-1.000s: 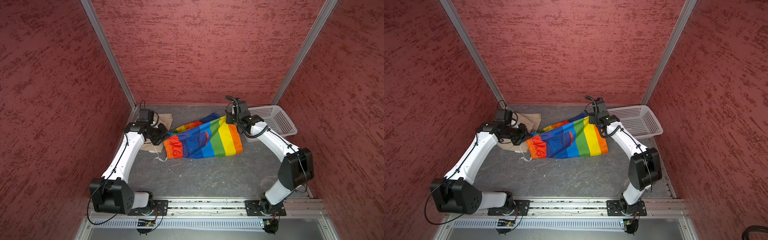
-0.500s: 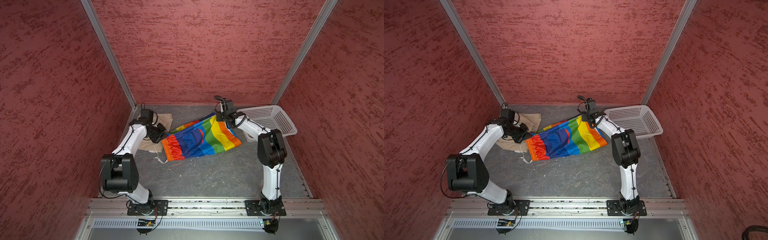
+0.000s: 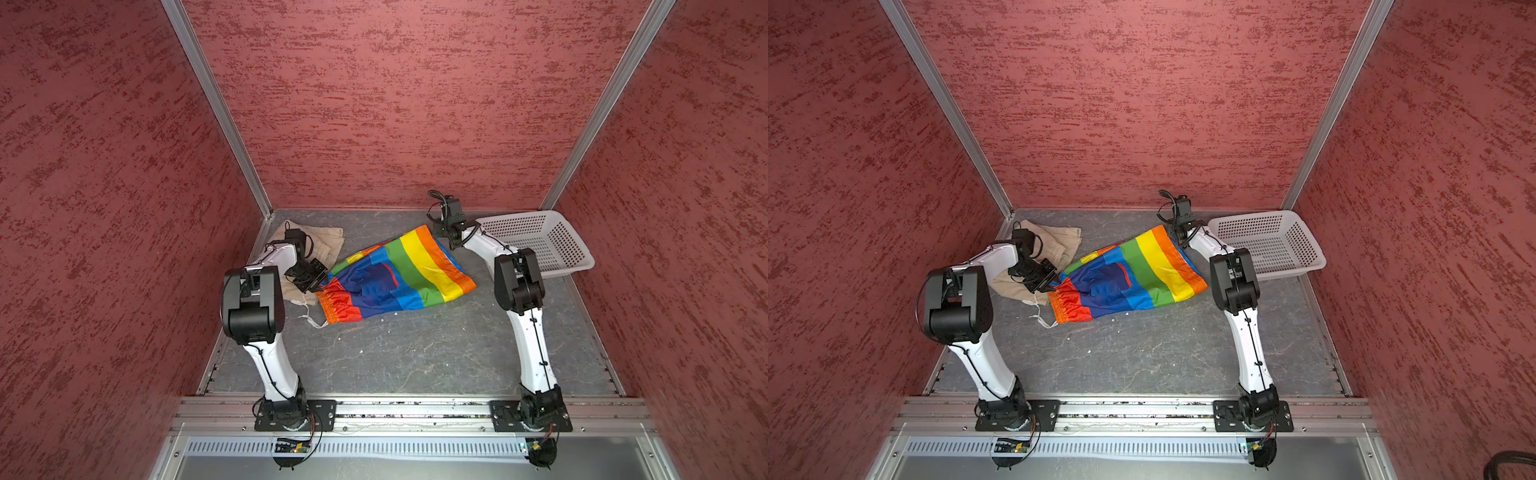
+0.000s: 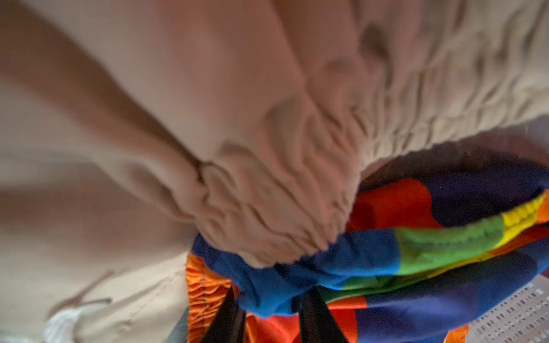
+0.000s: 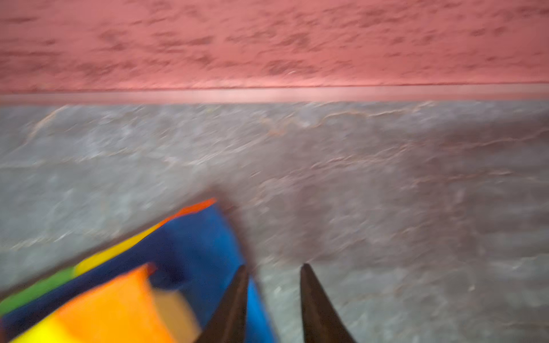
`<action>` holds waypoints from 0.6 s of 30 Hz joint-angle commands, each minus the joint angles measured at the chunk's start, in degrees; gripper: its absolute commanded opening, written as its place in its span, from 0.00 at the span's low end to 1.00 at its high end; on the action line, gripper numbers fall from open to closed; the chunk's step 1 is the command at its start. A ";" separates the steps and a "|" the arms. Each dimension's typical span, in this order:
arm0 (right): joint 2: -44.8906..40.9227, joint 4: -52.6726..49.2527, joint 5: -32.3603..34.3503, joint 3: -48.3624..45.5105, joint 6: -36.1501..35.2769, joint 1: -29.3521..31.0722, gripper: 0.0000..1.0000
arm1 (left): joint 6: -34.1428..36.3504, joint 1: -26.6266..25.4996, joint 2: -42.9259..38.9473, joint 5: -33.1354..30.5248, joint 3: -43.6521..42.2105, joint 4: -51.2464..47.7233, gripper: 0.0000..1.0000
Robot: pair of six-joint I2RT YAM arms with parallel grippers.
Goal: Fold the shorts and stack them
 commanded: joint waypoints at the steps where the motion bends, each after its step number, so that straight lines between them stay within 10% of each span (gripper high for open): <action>1: 2.77 1.73 3.70 3.71 0.57 -1.02 0.42 | 1.12 0.74 0.88 -3.08 2.30 -1.96 0.45; 6: 1.57 1.89 1.60 5.13 1.43 -1.87 0.42 | 2.33 1.36 -0.49 -1.40 6.37 -4.50 0.67; 18: -25.86 19.55 -7.38 -25.59 2.04 6.81 0.51 | -1.03 -8.78 -10.89 -0.66 10.83 -4.97 0.81</action>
